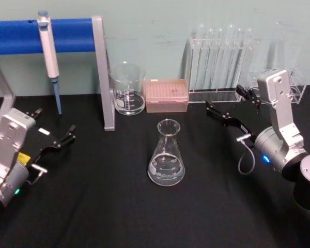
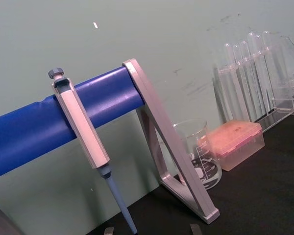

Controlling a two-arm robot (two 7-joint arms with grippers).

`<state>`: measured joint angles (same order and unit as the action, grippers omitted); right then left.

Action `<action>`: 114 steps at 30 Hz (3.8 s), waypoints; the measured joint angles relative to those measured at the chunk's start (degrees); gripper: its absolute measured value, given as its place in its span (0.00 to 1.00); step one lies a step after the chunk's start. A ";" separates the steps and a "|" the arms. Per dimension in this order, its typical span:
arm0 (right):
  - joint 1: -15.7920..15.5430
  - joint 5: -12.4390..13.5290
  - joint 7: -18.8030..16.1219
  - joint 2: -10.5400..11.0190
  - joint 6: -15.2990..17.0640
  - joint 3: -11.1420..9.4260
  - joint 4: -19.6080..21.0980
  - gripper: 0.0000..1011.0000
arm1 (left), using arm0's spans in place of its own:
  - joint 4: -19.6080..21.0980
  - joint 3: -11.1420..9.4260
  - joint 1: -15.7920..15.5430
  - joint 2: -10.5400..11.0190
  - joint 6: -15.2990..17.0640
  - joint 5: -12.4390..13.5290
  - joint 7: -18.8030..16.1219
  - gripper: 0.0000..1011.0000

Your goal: Grasp the erlenmeyer flask with one hand, shake it three times, then place it back.

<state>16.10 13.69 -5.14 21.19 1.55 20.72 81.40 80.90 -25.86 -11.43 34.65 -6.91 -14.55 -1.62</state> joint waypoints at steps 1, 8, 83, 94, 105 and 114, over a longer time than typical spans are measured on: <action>-0.06 -0.15 0.13 -0.14 -0.02 -0.10 -0.20 0.99 | 0.00 0.00 0.00 0.00 0.00 0.00 0.00 0.99; -1.72 -0.90 0.62 -0.75 1.10 -1.32 -1.69 0.99 | 0.00 0.00 0.00 0.00 0.00 0.00 0.00 0.99; -3.71 -1.18 0.39 -1.55 2.52 -3.24 -2.08 0.99 | 0.00 0.00 0.00 0.00 0.00 0.00 0.00 0.99; -3.71 -1.18 0.39 -1.55 2.52 -3.24 -2.08 0.99 | 0.00 0.00 0.00 0.00 0.00 0.00 0.00 0.99; -3.71 -1.18 0.39 -1.55 2.52 -3.24 -2.08 0.99 | 0.00 0.00 0.00 0.00 0.00 0.00 0.00 0.99; -3.71 -1.18 0.39 -1.56 2.52 -3.24 -2.08 0.99 | 0.00 0.00 0.00 0.00 0.00 0.00 0.00 0.99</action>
<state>12.39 12.51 -4.76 19.63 4.07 17.48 79.32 80.90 -25.86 -11.43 34.65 -6.91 -14.55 -1.62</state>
